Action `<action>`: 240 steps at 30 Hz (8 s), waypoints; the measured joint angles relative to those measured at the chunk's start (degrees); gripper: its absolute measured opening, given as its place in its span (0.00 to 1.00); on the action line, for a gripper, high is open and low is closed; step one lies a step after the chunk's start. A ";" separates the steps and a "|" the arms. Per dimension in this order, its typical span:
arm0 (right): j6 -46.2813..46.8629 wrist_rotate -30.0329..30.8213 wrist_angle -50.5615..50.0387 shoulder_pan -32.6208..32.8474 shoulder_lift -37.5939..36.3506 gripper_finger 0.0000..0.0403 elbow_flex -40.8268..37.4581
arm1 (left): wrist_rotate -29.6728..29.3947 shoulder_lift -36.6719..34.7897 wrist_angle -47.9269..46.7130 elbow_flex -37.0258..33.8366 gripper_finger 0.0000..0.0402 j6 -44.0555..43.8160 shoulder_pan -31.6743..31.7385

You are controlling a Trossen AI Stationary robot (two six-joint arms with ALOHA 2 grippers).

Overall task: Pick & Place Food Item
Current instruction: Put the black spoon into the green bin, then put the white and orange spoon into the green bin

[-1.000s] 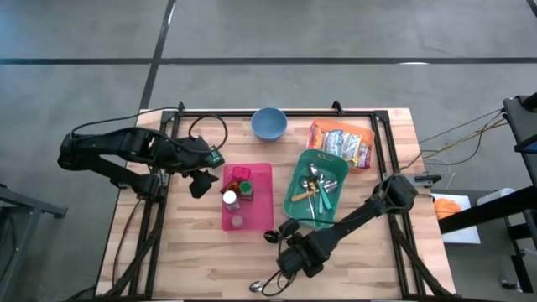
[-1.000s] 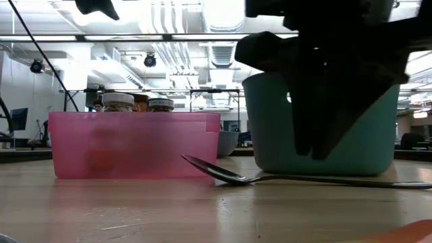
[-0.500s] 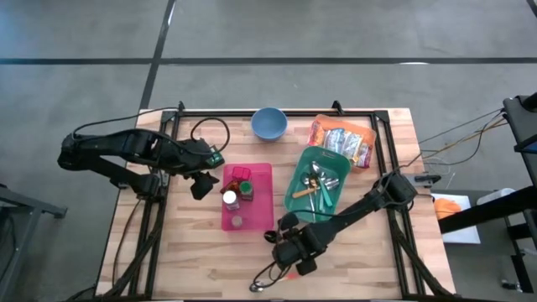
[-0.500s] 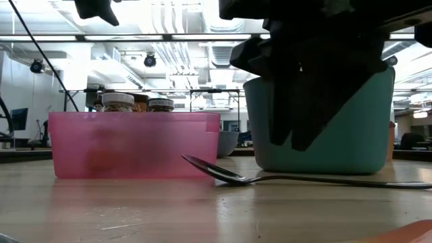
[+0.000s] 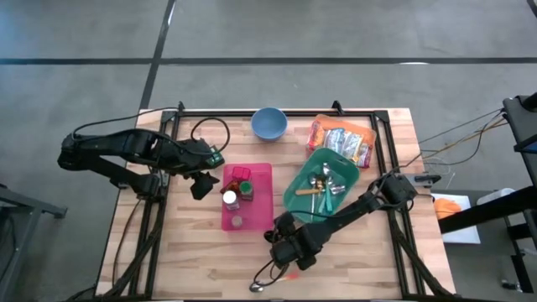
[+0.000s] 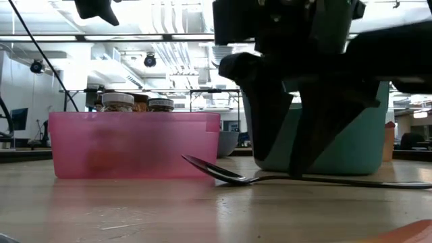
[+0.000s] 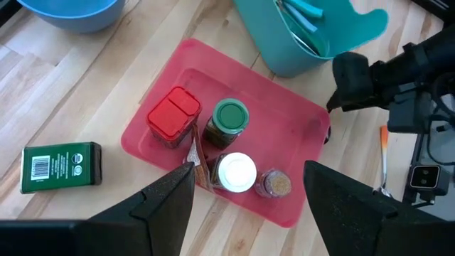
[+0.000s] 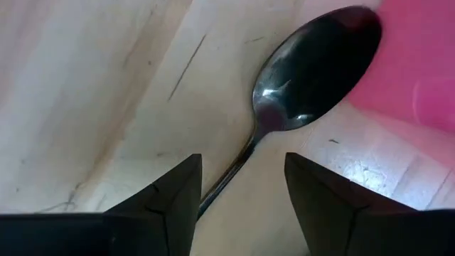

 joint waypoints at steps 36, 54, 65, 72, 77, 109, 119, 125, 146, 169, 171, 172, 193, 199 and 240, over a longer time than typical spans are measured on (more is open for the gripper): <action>-1.52 -6.69 -0.04 -1.20 0.84 0.03 -0.09 | 0.42 -0.02 0.24 0.14 0.65 1.52 0.02; 5.20 -6.88 -1.48 -0.86 0.51 0.02 11.07 | 0.57 -0.13 0.26 0.26 0.65 1.52 0.02; 19.26 -3.84 -9.48 -0.88 0.49 0.02 17.36 | 0.93 -0.13 0.24 0.26 0.65 1.89 0.02; 32.90 0.50 -10.86 -1.25 -1.93 0.02 21.17 | 1.53 -0.13 -0.26 0.26 0.65 2.94 0.00; 41.38 5.11 -12.32 -1.93 -6.33 0.02 22.51 | 1.92 -0.48 -0.81 0.26 0.65 3.05 0.00; 115.19 10.15 -39.91 -13.25 -20.82 0.02 7.17 | 1.04 -2.15 1.29 0.22 0.65 9.52 0.01; 115.26 2.23 -28.04 -15.18 -28.38 0.02 -10.14 | 1.44 -2.38 1.88 0.24 0.65 10.64 0.00; 115.50 2.05 -22.35 -17.16 -32.14 0.02 -19.15 | 1.44 -2.38 3.45 0.26 0.65 11.51 0.02; 101.61 -7.41 -4.97 -26.09 -33.37 0.02 -35.77 | 1.46 -2.36 4.42 0.26 0.65 8.41 0.02; 93.81 -9.74 -1.06 -26.04 -26.40 0.02 -33.65 | 1.46 -2.32 4.59 0.15 0.65 6.83 0.02; 92.79 -9.80 -1.04 -26.02 -26.40 0.02 -33.69 | 1.46 -2.32 4.59 0.15 0.65 6.82 0.01; 92.21 -9.84 -1.02 -26.02 -26.40 0.02 -33.70 | 1.46 -2.32 4.59 0.15 0.65 6.74 0.01; 84.71 -9.86 -5.96 -26.08 -26.35 0.49 -28.53 | 1.46 -2.32 3.92 0.13 0.65 5.80 0.00; 76.77 -5.75 -11.47 -23.19 -27.22 0.50 -21.10 | 1.46 -2.32 0.60 0.11 0.65 5.78 0.01; 11.77 -12.28 8.32 7.11 2.53 0.50 13.00 | 1.49 -2.32 -1.82 0.04 0.65 3.71 0.02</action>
